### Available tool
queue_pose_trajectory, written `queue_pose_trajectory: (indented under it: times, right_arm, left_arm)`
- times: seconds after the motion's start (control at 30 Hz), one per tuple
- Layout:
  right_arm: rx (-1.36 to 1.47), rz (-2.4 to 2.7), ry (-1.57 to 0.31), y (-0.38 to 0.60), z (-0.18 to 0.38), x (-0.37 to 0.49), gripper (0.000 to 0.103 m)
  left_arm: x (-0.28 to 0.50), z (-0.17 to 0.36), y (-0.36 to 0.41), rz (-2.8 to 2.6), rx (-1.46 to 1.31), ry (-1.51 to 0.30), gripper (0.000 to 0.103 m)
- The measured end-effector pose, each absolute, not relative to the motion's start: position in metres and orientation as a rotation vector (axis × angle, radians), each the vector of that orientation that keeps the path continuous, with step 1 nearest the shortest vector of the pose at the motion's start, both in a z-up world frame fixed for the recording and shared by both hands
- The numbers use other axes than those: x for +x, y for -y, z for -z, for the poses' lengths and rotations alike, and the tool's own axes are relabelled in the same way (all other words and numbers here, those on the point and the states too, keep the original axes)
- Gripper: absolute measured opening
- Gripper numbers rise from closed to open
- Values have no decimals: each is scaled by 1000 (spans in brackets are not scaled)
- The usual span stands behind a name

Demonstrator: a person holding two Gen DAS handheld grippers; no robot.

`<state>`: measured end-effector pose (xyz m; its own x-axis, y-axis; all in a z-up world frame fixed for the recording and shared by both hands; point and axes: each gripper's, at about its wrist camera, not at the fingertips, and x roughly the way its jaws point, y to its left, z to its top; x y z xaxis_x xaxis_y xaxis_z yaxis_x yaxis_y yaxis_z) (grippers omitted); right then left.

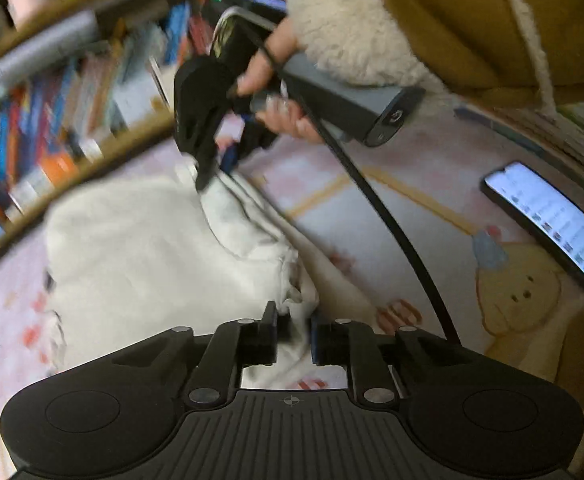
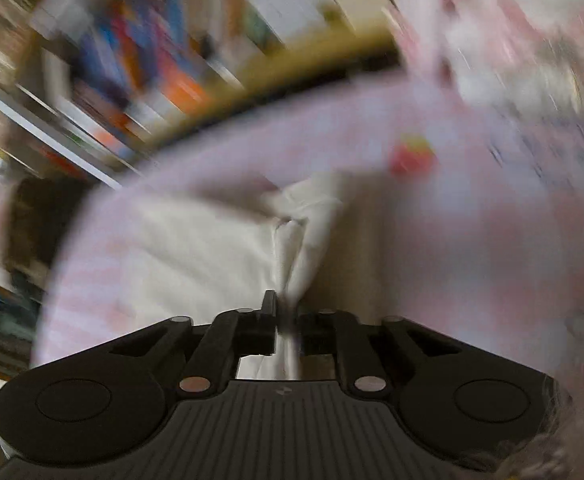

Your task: Fold clothes

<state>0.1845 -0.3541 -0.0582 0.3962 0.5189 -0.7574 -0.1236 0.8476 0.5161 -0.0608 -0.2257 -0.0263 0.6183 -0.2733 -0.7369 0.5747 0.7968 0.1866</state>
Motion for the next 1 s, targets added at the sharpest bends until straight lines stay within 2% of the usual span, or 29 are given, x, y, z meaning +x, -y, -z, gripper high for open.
queue_pose_trajectory:
  times: [0.03,0.1,0.13,0.17,0.23,0.37,0.53,0.6,0.63,0.67,0.8,1.0]
  right_arm:
    - [400,-403,-1108,355,64,184,15]
    - [436,-400,-1063,362,56,178,28]
    - [433,-398,-1038,362,48,173,38]
    - [412,-388,-1014,362,39,167,41]
    - [364,-359,-976,360,19,148,42]
    - [323,-469,-959,357,-5,98,43]
    - [217,-509,-1033,345,0,29,43]
    - [209,-515,-1064,342,9,10,41]
    - [226,-525,-1076,342,14,5,31]
    - [253,-544,-1082,342,18,1,5]
    - [295,-548,-1015,348,14,-11,4]
    - [376,-468,-1136,356,54,-8,4]
  left_arm:
    - [-63,23,224,525,418,-759,26]
    - [-74,14,220,581,373,-733,31]
    - [-78,8,217,613,339,-727,32]
    - [-80,3,211,641,298,-722,33]
    - [-83,-5,196,657,216,-708,38]
    - [-81,-15,152,532,78,-686,38]
    - [-67,-1,99,266,-40,-703,38]
    - [-62,7,93,220,-62,-724,38]
    - [-60,11,90,195,-72,-738,37]
    - [-58,16,88,168,-85,-757,37]
    - [-57,33,67,114,-208,-807,33]
    - [-60,37,64,125,-193,-816,38]
